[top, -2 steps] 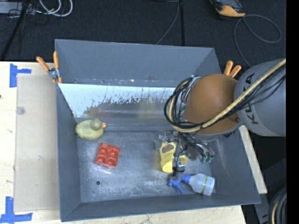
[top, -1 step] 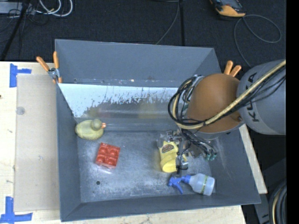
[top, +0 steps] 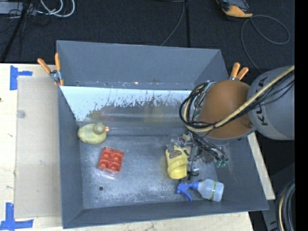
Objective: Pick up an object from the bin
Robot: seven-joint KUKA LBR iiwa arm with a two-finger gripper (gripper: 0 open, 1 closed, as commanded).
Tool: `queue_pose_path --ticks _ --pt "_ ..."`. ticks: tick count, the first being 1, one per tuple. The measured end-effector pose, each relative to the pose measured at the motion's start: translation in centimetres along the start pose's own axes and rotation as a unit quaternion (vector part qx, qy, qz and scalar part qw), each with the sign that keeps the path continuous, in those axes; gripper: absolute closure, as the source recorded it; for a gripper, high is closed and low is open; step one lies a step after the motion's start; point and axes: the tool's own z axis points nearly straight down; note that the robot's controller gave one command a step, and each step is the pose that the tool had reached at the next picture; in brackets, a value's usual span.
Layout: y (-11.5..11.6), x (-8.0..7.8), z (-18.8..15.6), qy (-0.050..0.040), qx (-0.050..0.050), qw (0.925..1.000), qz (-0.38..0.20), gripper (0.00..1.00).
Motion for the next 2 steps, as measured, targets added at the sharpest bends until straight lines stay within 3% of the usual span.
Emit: queue_pose_path --ticks 1,2 --pt "0.56 -0.34 0.60 -0.0008 -0.002 0.9994 0.034 0.00" --pt "-0.01 -0.78 0.85 -0.0020 -0.001 1.0000 0.005 0.00"
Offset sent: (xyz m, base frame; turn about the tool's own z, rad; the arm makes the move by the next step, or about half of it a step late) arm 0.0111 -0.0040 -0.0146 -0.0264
